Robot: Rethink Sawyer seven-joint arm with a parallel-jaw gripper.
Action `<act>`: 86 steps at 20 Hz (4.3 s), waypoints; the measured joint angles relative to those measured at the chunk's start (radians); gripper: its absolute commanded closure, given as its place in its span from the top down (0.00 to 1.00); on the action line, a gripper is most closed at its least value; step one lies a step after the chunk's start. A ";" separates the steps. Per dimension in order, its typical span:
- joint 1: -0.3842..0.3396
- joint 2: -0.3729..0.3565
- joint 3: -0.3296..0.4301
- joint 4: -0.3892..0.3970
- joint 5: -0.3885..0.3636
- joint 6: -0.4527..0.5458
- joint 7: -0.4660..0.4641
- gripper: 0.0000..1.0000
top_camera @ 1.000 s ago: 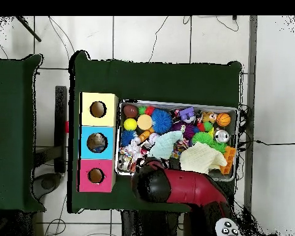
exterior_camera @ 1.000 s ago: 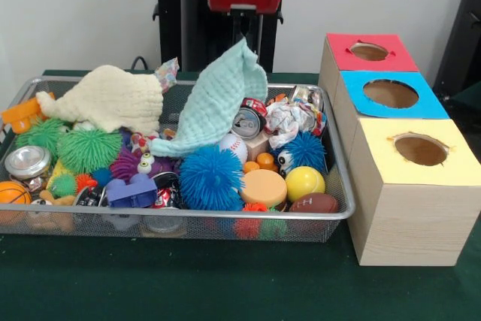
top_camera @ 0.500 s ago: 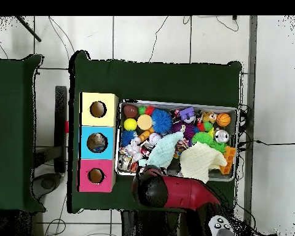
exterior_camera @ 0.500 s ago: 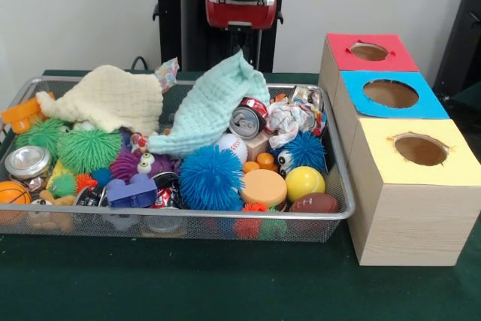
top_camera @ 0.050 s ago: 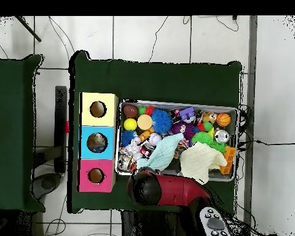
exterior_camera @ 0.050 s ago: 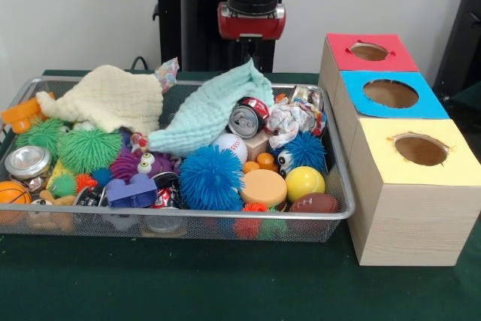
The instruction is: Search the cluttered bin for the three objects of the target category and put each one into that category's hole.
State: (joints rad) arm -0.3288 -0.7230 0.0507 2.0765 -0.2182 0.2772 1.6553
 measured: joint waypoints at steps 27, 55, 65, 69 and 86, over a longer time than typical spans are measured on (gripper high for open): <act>0.286 -0.242 -0.092 0.089 0.244 0.137 0.043 0.00; 0.290 -0.403 -0.203 0.083 0.258 0.331 0.050 0.00; 0.176 -0.405 -0.203 -0.035 0.236 0.396 0.050 0.00; 0.137 -0.399 -0.202 -0.092 0.235 0.442 0.050 0.00; 0.091 -0.358 -0.180 -0.129 0.234 0.413 0.050 1.00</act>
State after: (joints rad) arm -0.2379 -1.0811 -0.1290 1.9470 0.0159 0.6906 1.7051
